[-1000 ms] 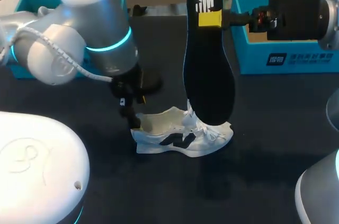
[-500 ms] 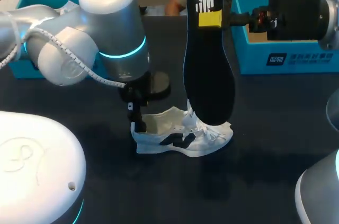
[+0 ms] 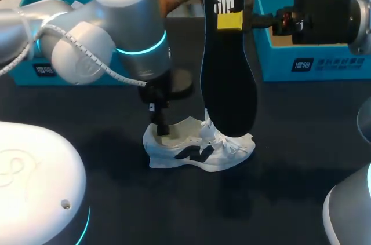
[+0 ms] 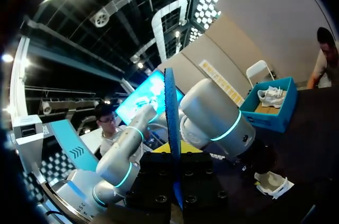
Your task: Take the shoe out of the shoebox, open the shoe tongue, remove and reinsert the insole, then place the shoe into the shoebox
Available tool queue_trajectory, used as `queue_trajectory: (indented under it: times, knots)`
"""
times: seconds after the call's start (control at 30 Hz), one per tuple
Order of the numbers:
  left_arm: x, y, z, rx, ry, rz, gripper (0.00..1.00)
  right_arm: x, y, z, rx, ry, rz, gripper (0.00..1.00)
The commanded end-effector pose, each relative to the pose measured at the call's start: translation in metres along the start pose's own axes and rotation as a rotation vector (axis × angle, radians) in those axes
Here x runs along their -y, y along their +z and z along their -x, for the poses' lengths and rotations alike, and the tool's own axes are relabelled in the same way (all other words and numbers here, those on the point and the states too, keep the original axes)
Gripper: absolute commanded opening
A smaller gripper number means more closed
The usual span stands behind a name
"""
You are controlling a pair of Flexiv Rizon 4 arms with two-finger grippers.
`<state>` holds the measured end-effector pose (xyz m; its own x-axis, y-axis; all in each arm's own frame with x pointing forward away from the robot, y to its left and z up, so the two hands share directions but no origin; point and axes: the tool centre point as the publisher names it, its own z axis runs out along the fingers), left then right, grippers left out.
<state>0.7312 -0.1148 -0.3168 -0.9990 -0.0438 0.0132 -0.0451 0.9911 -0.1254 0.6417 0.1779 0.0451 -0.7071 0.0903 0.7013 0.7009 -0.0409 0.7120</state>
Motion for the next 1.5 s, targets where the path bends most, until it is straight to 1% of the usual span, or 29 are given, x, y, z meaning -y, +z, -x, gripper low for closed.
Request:
queue_trajectory:
  times: [0.03, 0.07, 0.1, 0.17, 0.33, 0.37, 0.43, 0.47, 0.5, 0.67, 0.73, 0.83, 0.9, 0.97, 1.0, 1.03, 1.37, 1.5]
  knots:
    - [0.017, 0.012, 0.015, -0.018, 0.002, 0.020, 1.00, 0.000, 0.003, 0.001, 0.000, 0.000, 0.002, 0.00]
    - [0.019, 0.014, 0.017, -0.017, 0.001, 0.020, 1.00, 0.000, 0.003, 0.001, 0.000, 0.000, 0.002, 0.00]
    - [0.022, 0.016, 0.019, -0.008, -0.007, 0.023, 0.98, 0.000, 0.003, 0.001, 0.000, 0.000, 0.002, 0.00]
    - [0.027, 0.020, 0.022, -0.010, -0.001, 0.009, 0.98, 0.000, 0.003, 0.001, 0.000, 0.000, 0.002, 0.00]
    - [0.038, 0.031, 0.029, -0.043, -0.011, 0.004, 0.97, 0.000, 0.003, 0.001, 0.000, 0.000, 0.002, 0.00]
    - [0.040, 0.034, 0.030, -0.039, -0.020, 0.008, 0.95, 0.000, 0.003, 0.001, 0.000, 0.000, 0.002, 0.00]
    - [0.043, 0.039, 0.028, -0.051, -0.010, 0.008, 0.85, 0.000, 0.003, 0.001, 0.000, 0.000, 0.002, 0.00]
    - [0.045, 0.041, 0.028, -0.050, -0.010, 0.009, 0.83, 0.000, 0.003, 0.001, 0.000, 0.000, 0.002, 0.00]
    - [0.046, 0.044, 0.027, -0.055, -0.004, 0.011, 0.83, 0.000, 0.003, 0.001, 0.000, 0.000, 0.002, 0.00]
    - [0.051, 0.058, 0.022, -0.068, 0.010, 0.033, 0.76, 0.000, 0.003, 0.001, 0.000, 0.000, 0.002, 0.00]
    - [0.052, 0.062, 0.019, -0.076, 0.018, 0.035, 0.77, 0.000, 0.003, 0.001, 0.000, 0.000, 0.002, 0.00]
    - [0.053, 0.068, 0.016, -0.080, 0.027, 0.027, 0.70, 0.000, 0.003, 0.001, 0.000, 0.000, 0.002, 0.00]
    - [0.053, 0.070, 0.016, -0.084, 0.023, 0.021, 0.67, 0.000, 0.003, 0.001, 0.000, 0.000, 0.002, 0.00]
    - [0.053, 0.073, 0.016, -0.087, 0.017, 0.021, 0.62, 0.000, 0.003, 0.001, 0.000, 0.000, 0.002, 0.00]
    - [0.052, 0.074, 0.015, -0.091, 0.015, 0.019, 0.57, 0.000, 0.003, 0.001, 0.000, 0.000, 0.002, 0.00]
    - [0.052, 0.075, 0.014, -0.091, 0.012, 0.022, 0.49, 0.000, 0.003, 0.001, 0.000, 0.000, 0.002, 0.00]
    - [0.050, 0.086, 0.009, -0.115, 0.006, 0.033, 0.45, 0.000, 0.003, 0.001, 0.000, 0.000, 0.002, 0.00]
    - [0.049, 0.089, 0.006, -0.126, 0.011, 0.037, 0.36, 0.000, 0.003, 0.001, 0.000, 0.000, 0.002, 0.00]
